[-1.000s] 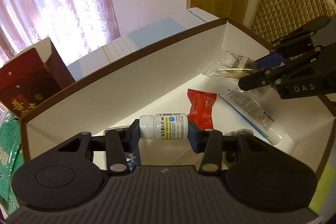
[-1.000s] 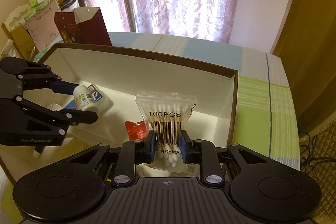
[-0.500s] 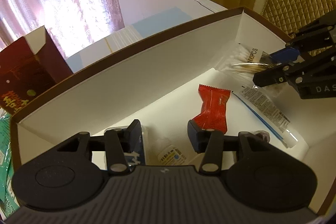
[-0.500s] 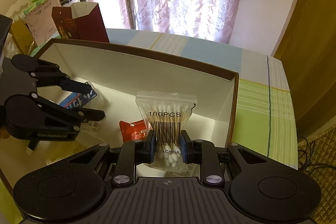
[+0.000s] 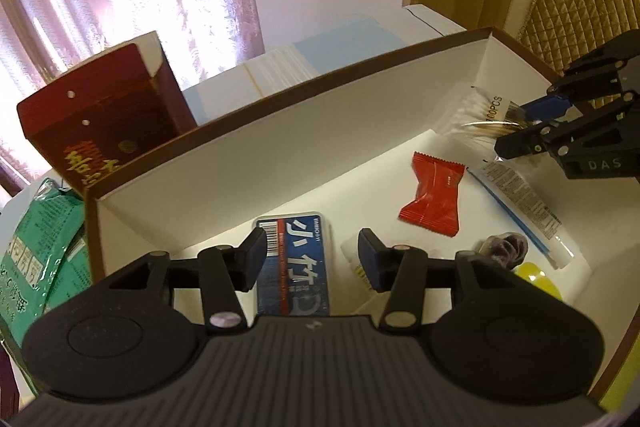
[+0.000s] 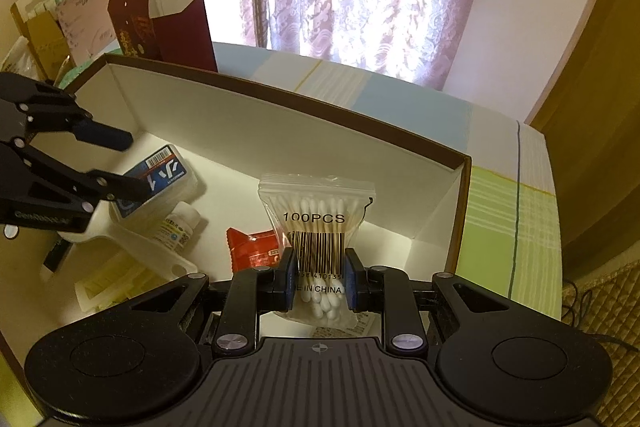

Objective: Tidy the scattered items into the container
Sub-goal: 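Open the left gripper releasing the pill bottle while the right releases the swab bag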

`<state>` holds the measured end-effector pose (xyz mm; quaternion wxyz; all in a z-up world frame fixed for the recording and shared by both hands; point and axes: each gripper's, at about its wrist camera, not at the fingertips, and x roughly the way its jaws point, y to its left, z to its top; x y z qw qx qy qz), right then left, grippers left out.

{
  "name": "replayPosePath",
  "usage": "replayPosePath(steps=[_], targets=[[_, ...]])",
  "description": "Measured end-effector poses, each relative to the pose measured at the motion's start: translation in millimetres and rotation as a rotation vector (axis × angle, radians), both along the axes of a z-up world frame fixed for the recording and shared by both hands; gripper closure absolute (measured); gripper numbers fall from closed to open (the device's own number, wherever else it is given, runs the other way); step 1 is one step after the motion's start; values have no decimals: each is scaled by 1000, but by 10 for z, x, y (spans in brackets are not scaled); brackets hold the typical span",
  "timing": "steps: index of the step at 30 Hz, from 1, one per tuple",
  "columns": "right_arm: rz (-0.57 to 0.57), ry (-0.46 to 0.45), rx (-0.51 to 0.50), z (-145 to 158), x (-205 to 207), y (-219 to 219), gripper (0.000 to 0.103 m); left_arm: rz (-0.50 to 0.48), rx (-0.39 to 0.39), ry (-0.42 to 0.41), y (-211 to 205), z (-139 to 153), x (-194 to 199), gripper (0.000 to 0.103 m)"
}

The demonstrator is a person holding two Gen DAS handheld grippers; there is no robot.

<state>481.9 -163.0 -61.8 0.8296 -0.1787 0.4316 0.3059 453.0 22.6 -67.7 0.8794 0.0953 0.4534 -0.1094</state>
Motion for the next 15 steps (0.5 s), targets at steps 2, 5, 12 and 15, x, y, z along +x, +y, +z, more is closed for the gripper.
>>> replayPosePath(steps=[2,5,12,15], targets=[[-1,-19,-15,1,3,12,76,9,-1,-2,23,20,-4,58],[6,-61,-52,-8,6,35,76,13,-4,-11,41,39,-12,58],[136,-208,-87,-22,-168,73,3,22,8,-24,34,67,-70,48],[161,-211,-103,0,-233,77,4,32,4,-24,58,89,-106,45]])
